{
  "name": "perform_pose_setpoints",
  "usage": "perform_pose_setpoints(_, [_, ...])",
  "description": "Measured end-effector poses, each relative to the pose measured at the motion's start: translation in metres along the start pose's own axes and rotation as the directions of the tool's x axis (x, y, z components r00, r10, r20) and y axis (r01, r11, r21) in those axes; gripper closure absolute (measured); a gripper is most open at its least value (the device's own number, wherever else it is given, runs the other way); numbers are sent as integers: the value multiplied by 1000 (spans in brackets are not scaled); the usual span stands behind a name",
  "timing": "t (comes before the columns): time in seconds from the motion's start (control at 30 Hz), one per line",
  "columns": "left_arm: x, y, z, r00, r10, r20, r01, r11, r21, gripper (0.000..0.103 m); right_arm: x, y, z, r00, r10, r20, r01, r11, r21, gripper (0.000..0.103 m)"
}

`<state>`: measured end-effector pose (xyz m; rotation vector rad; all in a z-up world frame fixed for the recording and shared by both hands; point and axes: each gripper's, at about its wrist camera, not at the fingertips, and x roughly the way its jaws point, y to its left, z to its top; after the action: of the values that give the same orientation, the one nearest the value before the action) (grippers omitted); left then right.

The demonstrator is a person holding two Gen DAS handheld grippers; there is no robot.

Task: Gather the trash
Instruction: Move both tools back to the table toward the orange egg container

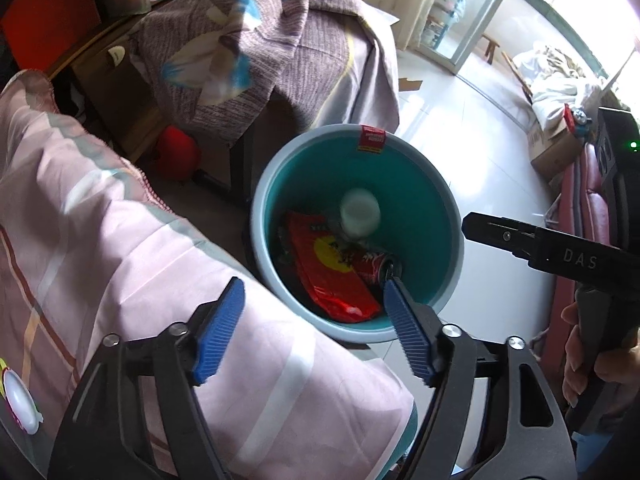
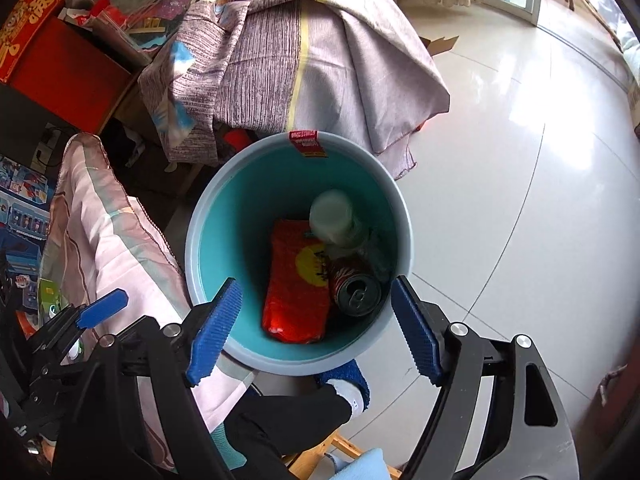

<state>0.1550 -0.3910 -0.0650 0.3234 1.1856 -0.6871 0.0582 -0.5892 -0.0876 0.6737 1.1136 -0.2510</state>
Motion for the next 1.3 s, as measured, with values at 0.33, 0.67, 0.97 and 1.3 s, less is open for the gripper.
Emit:
perform_pose_setpoints(0.33, [-16, 14, -15, 1000, -22, 22, 23, 999, -40, 24, -7, 24, -8, 1000, -14, -8, 14, 999, -36, 27])
perform_pose_setpoints(0.67, [-58, 54, -55, 996, 6, 88, 5, 993, -121, 15, -15, 80, -31, 1000, 2, -16, -4, 992, -128, 27])
perform_pose_setpoints(0.97, [-99, 120, -109, 991, 69, 113, -41, 972, -233, 13, -7, 151, -68, 997, 18, -69, -36, 961, -274, 27])
perform_pose_setpoints(1.3, [-143, 201, -191, 970, 193, 150, -124, 919, -375, 6, 5, 247, -128, 990, 33, -134, -98, 852, -515, 24])
